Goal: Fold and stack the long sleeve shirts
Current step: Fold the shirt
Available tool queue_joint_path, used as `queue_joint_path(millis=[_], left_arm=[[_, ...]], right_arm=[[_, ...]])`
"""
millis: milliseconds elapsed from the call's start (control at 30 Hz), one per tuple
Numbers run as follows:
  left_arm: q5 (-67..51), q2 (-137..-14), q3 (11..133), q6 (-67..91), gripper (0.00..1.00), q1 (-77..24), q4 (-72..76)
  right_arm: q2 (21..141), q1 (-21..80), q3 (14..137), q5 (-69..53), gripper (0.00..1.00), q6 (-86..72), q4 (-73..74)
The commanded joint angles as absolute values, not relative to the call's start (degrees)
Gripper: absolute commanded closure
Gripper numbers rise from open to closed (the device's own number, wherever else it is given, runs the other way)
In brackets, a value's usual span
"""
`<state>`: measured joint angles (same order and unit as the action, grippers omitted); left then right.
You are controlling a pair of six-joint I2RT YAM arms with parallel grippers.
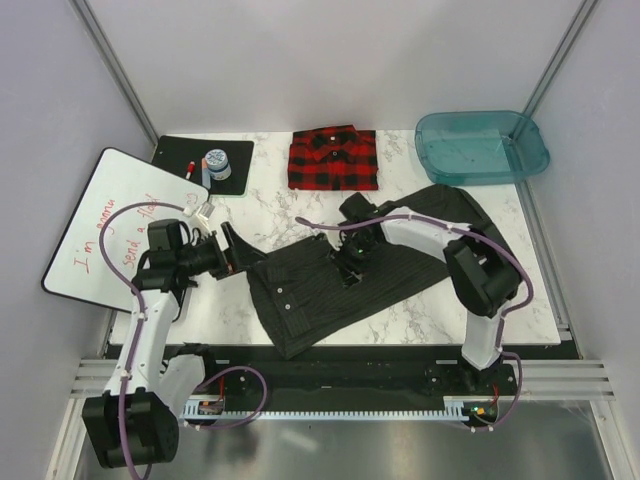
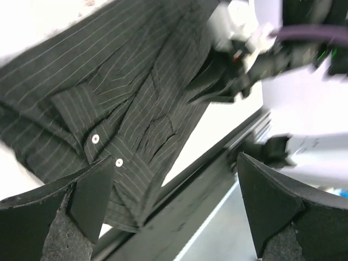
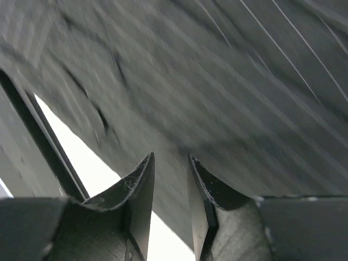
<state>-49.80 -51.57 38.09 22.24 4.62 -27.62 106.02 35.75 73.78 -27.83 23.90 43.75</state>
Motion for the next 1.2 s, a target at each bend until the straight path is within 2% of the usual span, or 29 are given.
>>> queue_joint_path(millis=[0,233,433,500,567,700,833,1167], left_arm=[[-48.3,-49.0,36.1,33.7,0.01,7.4,-28.2],[-38.3,-51.5,36.5,32.1,0.05,8.4,-34.2],[-29.7,-58.3,39.5,27.3,0.07,8.8,-32.9],[-32.2,-65.3,43.3,21.5,0.08,9.0,-33.0],[-32.3,-72.4,47.3,17.3,0.13,9.0,-33.6],[-32.1,-79.9,51.1,11.8,0.16,9.1,-31.5],[-31.7,-85.1,51.7,9.0,0.21,9.1,-28.7],[-32.3,-94.3,52.3,7.4,0.22,9.4,-22.0]], right_arm=[[112.8,38.1,75.2,-31.4,0.64,14.0,33.1],[125.1,36.9,83.5,-27.1,0.67,2.5,23.0],[125.6,34.0,86.2,-27.1,0.67,-2.8,19.3],[125.1,33.7,85.7,-27.6,0.67,-2.4,19.7],[124.1,33.7,84.8,-27.9,0.67,-1.8,20.4],[122.9,33.6,82.0,-28.2,0.67,-0.9,21.0],[122.1,33.6,80.7,-28.1,0.67,-0.4,21.1],[122.1,33.3,79.6,-28.5,0.67,-0.5,21.3]])
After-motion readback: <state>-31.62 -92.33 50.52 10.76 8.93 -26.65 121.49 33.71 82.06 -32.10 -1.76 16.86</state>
